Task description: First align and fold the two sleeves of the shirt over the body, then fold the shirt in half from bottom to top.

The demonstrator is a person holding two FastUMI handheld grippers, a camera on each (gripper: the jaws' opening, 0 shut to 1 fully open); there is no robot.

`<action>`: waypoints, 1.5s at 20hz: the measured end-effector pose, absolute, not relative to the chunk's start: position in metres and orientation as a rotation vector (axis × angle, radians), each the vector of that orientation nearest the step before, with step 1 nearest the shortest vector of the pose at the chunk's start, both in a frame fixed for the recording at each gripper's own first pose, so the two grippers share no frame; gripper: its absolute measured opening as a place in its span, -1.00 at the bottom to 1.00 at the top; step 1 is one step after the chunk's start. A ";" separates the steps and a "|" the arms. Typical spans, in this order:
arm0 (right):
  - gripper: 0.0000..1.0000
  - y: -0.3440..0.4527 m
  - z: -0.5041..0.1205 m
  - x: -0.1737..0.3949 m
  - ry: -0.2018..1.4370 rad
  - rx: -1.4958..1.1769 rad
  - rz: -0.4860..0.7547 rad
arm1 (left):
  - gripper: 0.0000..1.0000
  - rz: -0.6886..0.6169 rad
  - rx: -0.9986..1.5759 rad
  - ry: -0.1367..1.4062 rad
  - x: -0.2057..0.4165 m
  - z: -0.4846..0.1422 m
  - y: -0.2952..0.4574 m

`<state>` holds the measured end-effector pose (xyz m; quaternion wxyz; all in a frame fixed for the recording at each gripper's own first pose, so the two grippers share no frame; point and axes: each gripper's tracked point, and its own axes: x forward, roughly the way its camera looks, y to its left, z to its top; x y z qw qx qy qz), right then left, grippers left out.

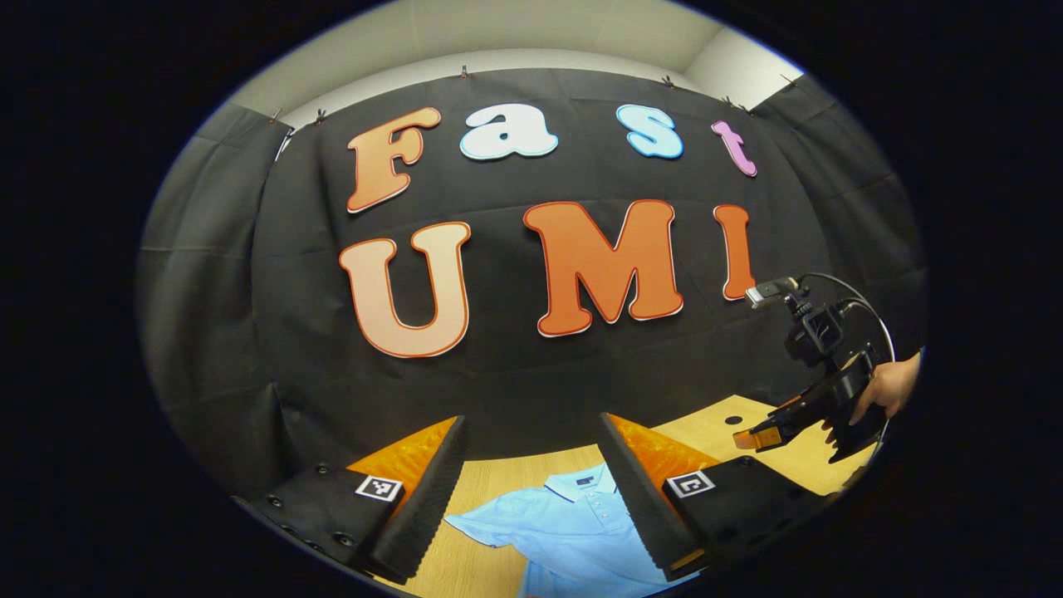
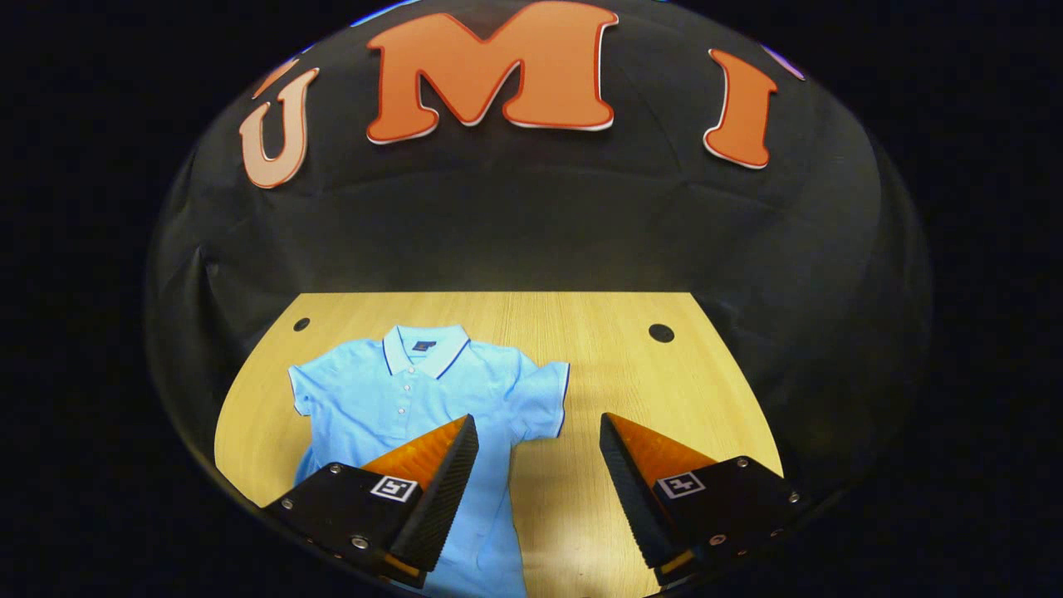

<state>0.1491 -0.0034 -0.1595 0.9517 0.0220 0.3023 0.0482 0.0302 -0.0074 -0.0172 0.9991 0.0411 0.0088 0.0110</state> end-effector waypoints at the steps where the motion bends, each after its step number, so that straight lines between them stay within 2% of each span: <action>1: 0.77 -0.004 -0.168 0.156 0.644 0.047 0.103 | 0.99 0.033 0.083 0.029 0.033 -0.021 -0.007; 2: 0.65 -0.005 -0.176 0.164 0.671 0.049 0.106 | 0.99 0.046 0.084 0.041 0.035 -0.026 -0.007; 4: 0.69 -0.006 -0.194 0.179 0.727 0.052 0.113 | 0.99 0.068 0.085 0.072 0.041 -0.035 -0.008; 5: 0.56 -0.007 -0.202 0.187 0.755 0.051 0.116 | 0.99 0.080 0.086 0.087 0.043 -0.041 -0.008; 6: 0.64 -0.008 -0.212 0.194 0.789 0.043 0.114 | 0.99 0.093 0.087 0.101 0.046 -0.045 -0.007; 16: 0.58 -0.002 -0.295 0.259 1.031 0.019 0.130 | 0.99 0.205 0.101 0.209 0.058 -0.073 -0.001; 17: 0.58 -0.001 -0.301 0.264 1.049 0.024 0.128 | 0.94 0.214 0.101 0.220 0.058 -0.076 0.000; 18: 0.58 0.000 -0.306 0.267 1.067 0.033 0.128 | 1.00 0.220 0.101 0.231 0.058 -0.077 0.000; 20: 0.58 0.002 -0.320 0.270 1.104 0.049 0.120 | 0.94 0.228 0.103 0.248 0.057 -0.082 0.000; 21: 0.48 0.002 -0.325 0.272 1.117 0.054 0.115 | 1.00 0.229 0.108 0.254 0.058 -0.082 0.000; 22: 0.46 0.004 -0.330 0.273 1.126 0.058 0.114 | 0.99 0.229 0.113 0.259 0.058 -0.081 -0.002; 23: 0.58 0.004 -0.331 0.274 1.135 0.065 0.114 | 0.99 0.228 0.117 0.262 0.058 -0.083 -0.004; 24: 0.57 0.005 -0.336 0.275 1.143 0.077 0.111 | 0.99 0.225 0.117 0.266 0.059 -0.082 -0.006; 25: 0.31 0.005 -0.339 0.273 1.167 0.082 0.098 | 0.99 0.224 0.117 0.273 0.059 -0.085 -0.007; 26: 0.23 0.004 -0.338 0.277 1.146 0.082 0.088 | 0.94 0.222 0.115 0.280 0.059 -0.086 -0.009; 27: 0.15 0.003 -0.337 0.279 1.150 0.076 0.078 | 0.99 0.220 0.111 0.285 0.058 -0.087 -0.011; 28: -0.02 0.000 -0.339 0.281 1.143 0.065 0.063 | 0.99 0.220 0.108 0.289 0.057 -0.088 -0.012; 29: -0.31 -0.001 -0.338 0.282 1.134 0.060 0.061 | 0.99 0.221 0.108 0.292 0.056 -0.087 -0.013; 30: -0.36 0.002 -0.339 0.281 1.131 0.056 0.066 | 1.00 0.223 0.107 0.292 0.056 -0.086 -0.013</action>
